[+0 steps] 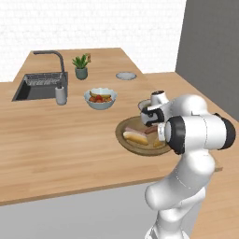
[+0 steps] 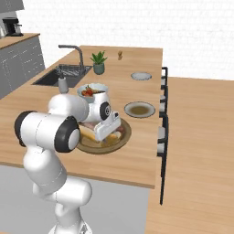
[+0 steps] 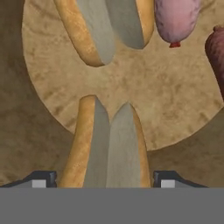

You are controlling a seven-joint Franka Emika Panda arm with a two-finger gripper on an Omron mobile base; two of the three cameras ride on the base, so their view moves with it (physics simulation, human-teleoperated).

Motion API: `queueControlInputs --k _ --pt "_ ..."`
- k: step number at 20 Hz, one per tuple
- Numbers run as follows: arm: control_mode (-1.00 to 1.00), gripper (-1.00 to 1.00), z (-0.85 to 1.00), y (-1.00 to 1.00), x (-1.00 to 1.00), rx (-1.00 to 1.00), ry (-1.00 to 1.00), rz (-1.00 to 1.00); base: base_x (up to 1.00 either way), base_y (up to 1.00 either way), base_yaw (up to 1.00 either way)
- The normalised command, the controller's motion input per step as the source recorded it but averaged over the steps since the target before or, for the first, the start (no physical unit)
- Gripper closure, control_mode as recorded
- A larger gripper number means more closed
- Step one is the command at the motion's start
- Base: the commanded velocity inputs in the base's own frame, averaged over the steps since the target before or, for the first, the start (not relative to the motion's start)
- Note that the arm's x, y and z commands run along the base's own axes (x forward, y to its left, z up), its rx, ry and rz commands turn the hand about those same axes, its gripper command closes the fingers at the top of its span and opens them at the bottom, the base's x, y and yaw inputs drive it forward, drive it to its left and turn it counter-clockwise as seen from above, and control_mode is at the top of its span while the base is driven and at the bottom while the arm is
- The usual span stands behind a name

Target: Place one bun and one sausage from the bowl on each plate.

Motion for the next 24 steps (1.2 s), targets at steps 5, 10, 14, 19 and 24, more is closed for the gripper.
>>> queueControlInputs --k 5,10,14,19,24 --pt "-1.00 1.00 0.01 0.01 -0.05 0.00 -0.02 0.00 0.00 0.00 0.00" --pt "-1.00 1.00 0.98 0.25 -0.47 0.00 -0.06 0.00 0.00 0.00 0.00" --pt "-1.00 1.00 0.98 0.64 -0.62 0.00 -0.03 0.00 0.00 0.00 0.00" --pt "-1.00 1.00 0.74 0.65 -0.87 0.00 -0.02 -0.08 0.00 0.00 0.00" --pt "-1.00 1.00 0.23 0.34 -0.81 0.12 -0.03 -0.18 0.00 0.00 0.00"
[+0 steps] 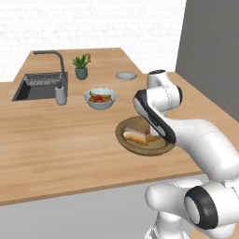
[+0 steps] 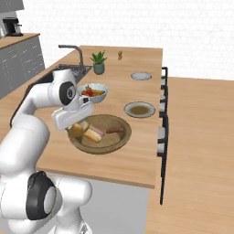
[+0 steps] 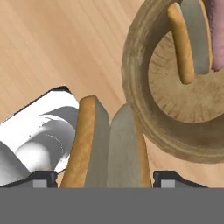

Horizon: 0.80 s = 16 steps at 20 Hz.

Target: Place one bun and one sausage from the bowl on each plate.

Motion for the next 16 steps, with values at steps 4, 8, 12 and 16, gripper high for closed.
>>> queueControlInputs --k 4,8,12,16 --pt "-1.00 1.00 0.01 0.33 -0.30 0.18 -0.14 -0.07 0.00 0.00 0.00" --pt "-1.00 1.00 0.00 0.04 -0.01 0.10 -0.16 0.00 0.00 0.00 0.00" --pt "-1.00 1.00 0.00 0.03 0.00 -0.01 0.00 0.00 0.00 0.00 0.00" --pt "1.00 1.00 -0.02 0.00 -0.07 0.00 -0.01 0.00 -0.17 -0.11 -0.02"
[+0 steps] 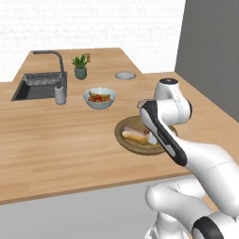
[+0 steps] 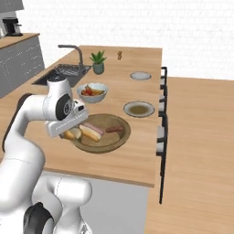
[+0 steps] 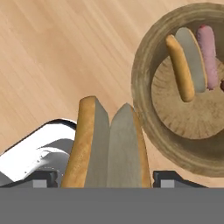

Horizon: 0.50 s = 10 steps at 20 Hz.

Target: Place one bun and one sausage from the bowl on each plate.

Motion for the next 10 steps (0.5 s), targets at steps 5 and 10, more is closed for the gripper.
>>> queueControlInputs --k 5,10 --pt "1.00 1.00 0.00 0.00 0.00 0.00 0.00 0.00 -0.55 -0.84 -0.03" --pt "1.00 1.00 0.00 0.00 0.00 0.00 0.00 0.00 0.10 -1.00 0.00"
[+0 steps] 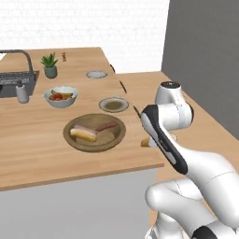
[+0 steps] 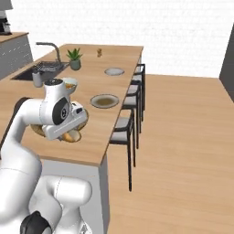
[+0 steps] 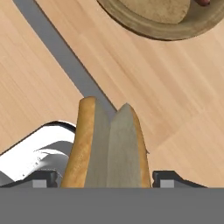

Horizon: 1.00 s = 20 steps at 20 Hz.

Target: Place one bun and one sausage from the bowl on each plate.

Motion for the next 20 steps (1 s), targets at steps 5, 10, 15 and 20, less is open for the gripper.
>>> queueControlInputs --k 5,10,15,20 --pt "1.00 1.00 0.00 0.00 0.00 0.00 0.00 0.00 0.55 -1.00 0.03" --pt "1.00 1.00 0.00 0.00 0.00 0.00 0.00 0.00 0.98 -1.00 0.15" --pt "1.00 1.00 0.00 0.00 0.00 0.00 0.00 0.00 1.00 -0.77 0.32" --pt "1.00 1.00 0.00 0.00 0.00 0.00 0.00 0.00 0.68 -0.42 0.53"
